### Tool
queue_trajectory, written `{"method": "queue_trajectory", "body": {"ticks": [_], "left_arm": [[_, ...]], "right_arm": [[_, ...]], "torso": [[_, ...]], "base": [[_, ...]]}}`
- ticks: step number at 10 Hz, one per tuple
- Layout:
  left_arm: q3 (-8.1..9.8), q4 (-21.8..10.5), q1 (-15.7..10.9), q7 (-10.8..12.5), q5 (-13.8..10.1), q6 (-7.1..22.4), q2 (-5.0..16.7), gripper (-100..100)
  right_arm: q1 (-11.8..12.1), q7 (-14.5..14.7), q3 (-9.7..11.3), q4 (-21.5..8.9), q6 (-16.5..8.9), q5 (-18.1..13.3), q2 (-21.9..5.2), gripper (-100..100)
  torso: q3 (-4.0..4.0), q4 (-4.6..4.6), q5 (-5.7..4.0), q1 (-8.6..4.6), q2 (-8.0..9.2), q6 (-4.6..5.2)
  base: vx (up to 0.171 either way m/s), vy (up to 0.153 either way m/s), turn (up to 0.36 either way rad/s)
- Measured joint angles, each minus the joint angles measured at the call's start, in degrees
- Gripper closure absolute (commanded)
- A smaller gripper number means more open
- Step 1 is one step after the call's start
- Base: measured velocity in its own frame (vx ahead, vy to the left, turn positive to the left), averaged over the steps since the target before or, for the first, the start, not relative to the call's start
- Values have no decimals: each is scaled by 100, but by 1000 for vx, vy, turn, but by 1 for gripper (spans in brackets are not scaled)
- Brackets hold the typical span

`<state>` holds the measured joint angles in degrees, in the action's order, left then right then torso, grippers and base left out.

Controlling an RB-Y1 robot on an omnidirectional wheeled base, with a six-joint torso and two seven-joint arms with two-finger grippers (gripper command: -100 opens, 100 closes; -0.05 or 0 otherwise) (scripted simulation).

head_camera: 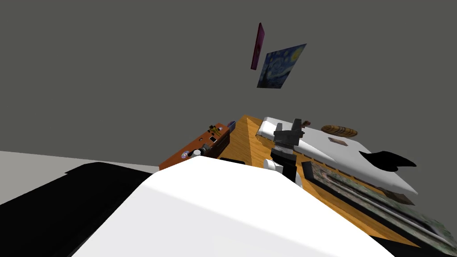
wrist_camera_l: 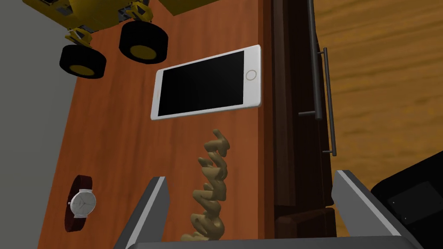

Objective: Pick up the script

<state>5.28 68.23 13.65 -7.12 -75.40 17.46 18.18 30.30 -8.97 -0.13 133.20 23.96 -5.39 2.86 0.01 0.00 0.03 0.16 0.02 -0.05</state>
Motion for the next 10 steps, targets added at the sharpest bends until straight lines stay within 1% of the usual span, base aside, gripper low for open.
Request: {"method": "queue_trajectory", "body": {"ticks": [1, 2, 3, 4, 5, 7, 9, 10], "left_arm": [[-3, -207, -74, -108, -161, 92, 44, -100], [1, -397, -184, -156, -254, 232, 99, -100], [0, -576, -315, -167, -324, 379, 156, -100], [-9, -683, -366, -115, -306, 462, 192, -100], [-9, -830, -442, -146, -393, 545, 227, -100], [1, -1142, -598, -292, -566, 680, 287, -100], [-8, -1477, -798, -411, -747, 895, 384, -100], [-6, -1595, -856, -460, -799, 959, 409, -100]], "right_arm": [[0, 0, 0, 0, 0, 0, 0, 0], [0, 0, 0, 0, 0, 0, 0, 0], [0, 0, 0, 0, 0, 0, 0, 0], [0, 0, 0, 0, 0, 0, 0, 0], [0, 0, 0, 0, 0, 0, 0, 0], [0, 0, 0, 0, 0, 0, 0, 0], [0, 0, 0, 0, 0, 0, 0, 0], [0, 0, 0, 0, 0, 0, 0, 0]], "torso": [[-1, 0, 0, 0, -1, 1], [0, 1, 0, 4, 0, 2], [0, 1, 1, 8, -1, 2], [-1, 0, 1, 4, -2, -1], [-1, 0, 0, 2, -2, 1], [-1, 0, -1, -2, -3, 1], [-2, 0, 1, 8, -4, 1], [-3, -1, 1, 2, -5, -1]], "base": [[-17, 56, -135], [-14, 69, -127], [-6, 53, -33], [-10, 49, -56], [-6, 36, -44], [-12, 51, -80], [-4, 60, -60], [-9, 48, -40]]}}
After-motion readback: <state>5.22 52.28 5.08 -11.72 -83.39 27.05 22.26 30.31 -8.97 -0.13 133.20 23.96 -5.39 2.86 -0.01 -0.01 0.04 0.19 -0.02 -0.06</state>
